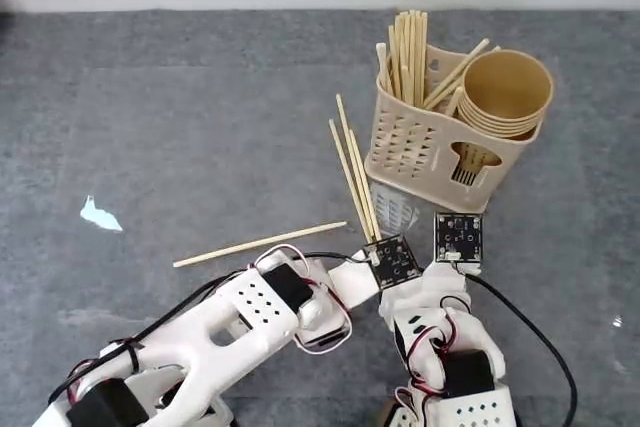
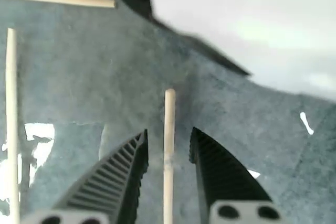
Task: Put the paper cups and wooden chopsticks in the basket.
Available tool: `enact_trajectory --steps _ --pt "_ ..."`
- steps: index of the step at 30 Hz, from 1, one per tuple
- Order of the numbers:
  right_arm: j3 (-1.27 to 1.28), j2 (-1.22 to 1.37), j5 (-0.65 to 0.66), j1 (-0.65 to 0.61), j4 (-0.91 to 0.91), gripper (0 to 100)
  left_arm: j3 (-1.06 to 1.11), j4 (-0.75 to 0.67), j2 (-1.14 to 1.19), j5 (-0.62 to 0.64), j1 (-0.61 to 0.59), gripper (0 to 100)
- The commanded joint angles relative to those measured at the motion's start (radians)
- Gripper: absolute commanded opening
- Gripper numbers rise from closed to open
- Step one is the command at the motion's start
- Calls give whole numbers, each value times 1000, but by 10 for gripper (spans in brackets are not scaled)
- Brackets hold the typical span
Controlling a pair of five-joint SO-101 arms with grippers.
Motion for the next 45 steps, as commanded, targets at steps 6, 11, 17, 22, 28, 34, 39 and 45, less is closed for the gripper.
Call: enact_trajectory --steps 6,11,17,22,28,34,39,45 --pt "5 -7 -5 8 -24 9 -10 -40 -28 -6 -98 131" --pt "3 -7 -5 8 -24 9 10 -29 -28 3 -124 131" --pt "-11 -7 -5 19 -24 9 47 -28 -29 52 -121 131" --pt "-40 -7 -11 119 -54 9 54 -26 -29 55 -121 131" --pt "-35 -7 -11 133 -77 9 50 -20 -37 55 -121 131" --pt "-35 -7 -11 133 -77 9 -47 123 -38 57 -121 131" --pt "-35 -7 -11 133 -76 9 -94 183 -38 57 -110 131" --pt "-35 -7 -11 133 -73 9 -91 226 -37 150 6 131"
